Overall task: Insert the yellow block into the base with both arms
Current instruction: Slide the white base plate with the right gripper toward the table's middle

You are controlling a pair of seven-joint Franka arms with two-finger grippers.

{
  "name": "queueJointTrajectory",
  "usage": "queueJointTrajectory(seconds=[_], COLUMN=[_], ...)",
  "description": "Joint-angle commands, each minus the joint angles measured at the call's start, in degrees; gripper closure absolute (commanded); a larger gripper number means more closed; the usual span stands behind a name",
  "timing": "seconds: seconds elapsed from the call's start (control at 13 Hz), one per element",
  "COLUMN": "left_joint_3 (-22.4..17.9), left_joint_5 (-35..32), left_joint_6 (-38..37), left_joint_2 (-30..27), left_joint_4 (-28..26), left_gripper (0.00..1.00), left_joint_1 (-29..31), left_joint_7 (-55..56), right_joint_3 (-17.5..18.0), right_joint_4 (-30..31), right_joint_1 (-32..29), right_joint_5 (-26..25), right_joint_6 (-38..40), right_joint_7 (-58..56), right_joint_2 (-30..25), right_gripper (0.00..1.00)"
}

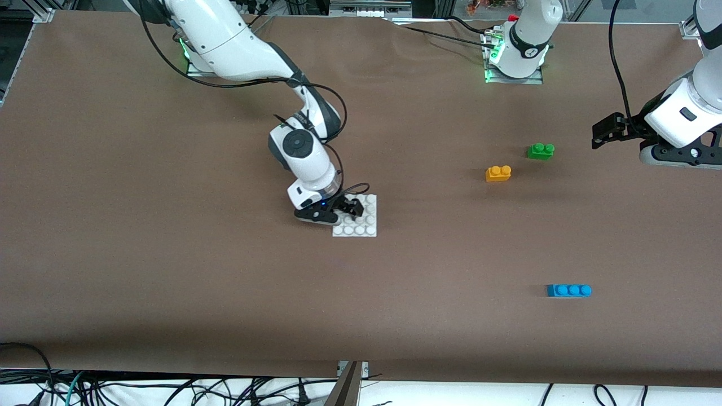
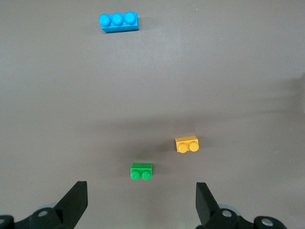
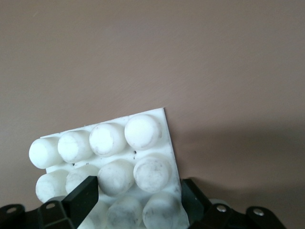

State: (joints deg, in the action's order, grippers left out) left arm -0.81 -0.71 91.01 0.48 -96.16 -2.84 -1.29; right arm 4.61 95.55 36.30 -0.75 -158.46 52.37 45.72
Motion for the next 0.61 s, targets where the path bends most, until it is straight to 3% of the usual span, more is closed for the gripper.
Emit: queueJointTrajectory(seconds=[0.0, 0.54], left_joint_3=[-0.4, -0.4], left_joint_5=[1.1, 1.1], left_joint_6=[-1.2, -1.2], left_joint_2=[0.5, 0.5], left_joint_4=[1.3, 1.3], left_gripper=[0.00, 0.00], left_joint_1=[-0.4, -0.4], left_joint_7=[0.5, 0.5], right_joint_3=[-0.7, -0.7], right_joint_4=[-3.6, -4.4], right_joint_1=[3.8, 5.4], right_joint_5=[0.7, 0.7], right_joint_6=[-0.2, -0.2], right_joint_7=[2.6, 4.9], right_joint_2=[3.4, 3.9], right_gripper=[0.20, 0.20])
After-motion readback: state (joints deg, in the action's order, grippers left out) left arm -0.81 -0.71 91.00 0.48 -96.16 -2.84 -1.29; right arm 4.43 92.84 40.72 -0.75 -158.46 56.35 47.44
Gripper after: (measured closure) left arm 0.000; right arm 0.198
